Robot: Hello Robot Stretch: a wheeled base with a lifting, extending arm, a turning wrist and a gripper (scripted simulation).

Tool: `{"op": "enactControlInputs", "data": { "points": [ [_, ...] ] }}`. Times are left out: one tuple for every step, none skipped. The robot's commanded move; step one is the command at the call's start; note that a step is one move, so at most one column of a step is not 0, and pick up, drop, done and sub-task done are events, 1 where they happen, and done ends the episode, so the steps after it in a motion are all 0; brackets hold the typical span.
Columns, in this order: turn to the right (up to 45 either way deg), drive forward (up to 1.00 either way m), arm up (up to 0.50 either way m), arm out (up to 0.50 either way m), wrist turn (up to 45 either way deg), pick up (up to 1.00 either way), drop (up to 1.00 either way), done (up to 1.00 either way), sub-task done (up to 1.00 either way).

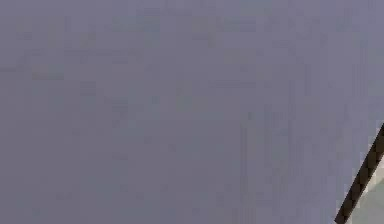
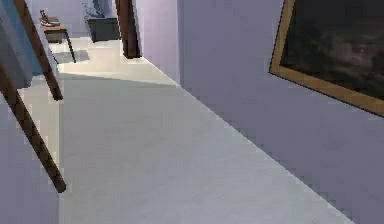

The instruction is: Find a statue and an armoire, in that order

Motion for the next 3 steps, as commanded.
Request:
{"op": "enactControlInputs", "data": {
  "points": [
    [45.0,0.00,0.00,0.00,0.0,0.00,0.00,0.00,0.00],
    [45.0,0.00,0.00,0.00,0.0,0.00,0.00,0.00,0.00],
    [45.0,0.00,0.00,0.00,0.0,0.00,0.00,0.00,0.00]
  ]
}}
